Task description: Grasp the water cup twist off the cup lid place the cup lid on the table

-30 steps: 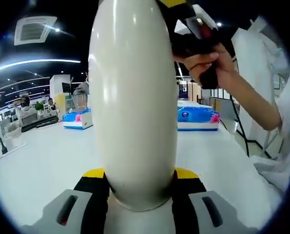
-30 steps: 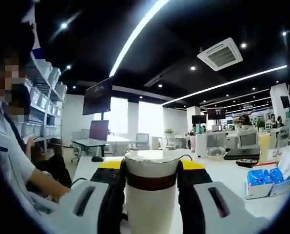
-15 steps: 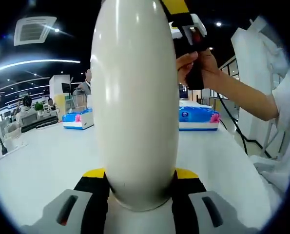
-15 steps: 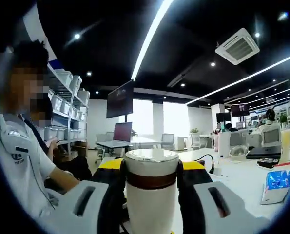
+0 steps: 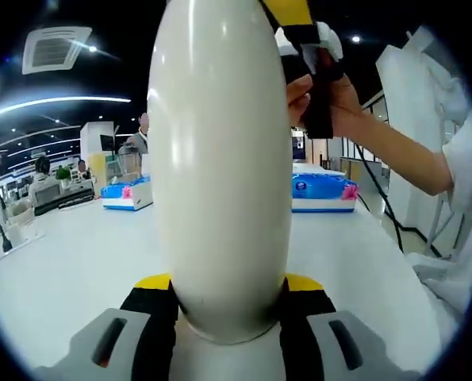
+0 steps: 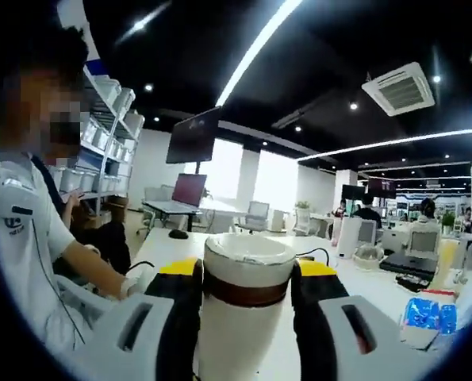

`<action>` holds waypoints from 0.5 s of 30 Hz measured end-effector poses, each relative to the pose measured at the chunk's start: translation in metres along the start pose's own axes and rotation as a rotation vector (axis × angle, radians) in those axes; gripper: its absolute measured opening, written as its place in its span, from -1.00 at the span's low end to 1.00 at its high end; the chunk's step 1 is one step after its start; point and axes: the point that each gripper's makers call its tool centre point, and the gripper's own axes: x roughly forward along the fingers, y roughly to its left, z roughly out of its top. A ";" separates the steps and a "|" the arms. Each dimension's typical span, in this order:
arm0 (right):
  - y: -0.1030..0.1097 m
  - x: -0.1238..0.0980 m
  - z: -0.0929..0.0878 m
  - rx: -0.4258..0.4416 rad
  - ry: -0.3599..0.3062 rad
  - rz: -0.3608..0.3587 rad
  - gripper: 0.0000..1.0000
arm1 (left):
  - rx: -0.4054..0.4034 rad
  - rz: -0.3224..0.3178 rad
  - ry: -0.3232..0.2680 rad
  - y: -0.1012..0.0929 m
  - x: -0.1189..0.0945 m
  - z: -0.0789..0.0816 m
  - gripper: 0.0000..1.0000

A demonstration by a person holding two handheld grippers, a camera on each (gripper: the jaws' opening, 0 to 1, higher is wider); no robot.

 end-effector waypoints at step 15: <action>-0.007 -0.005 0.016 0.040 0.070 -0.330 0.38 | -0.002 -0.001 0.002 0.000 0.000 -0.001 0.03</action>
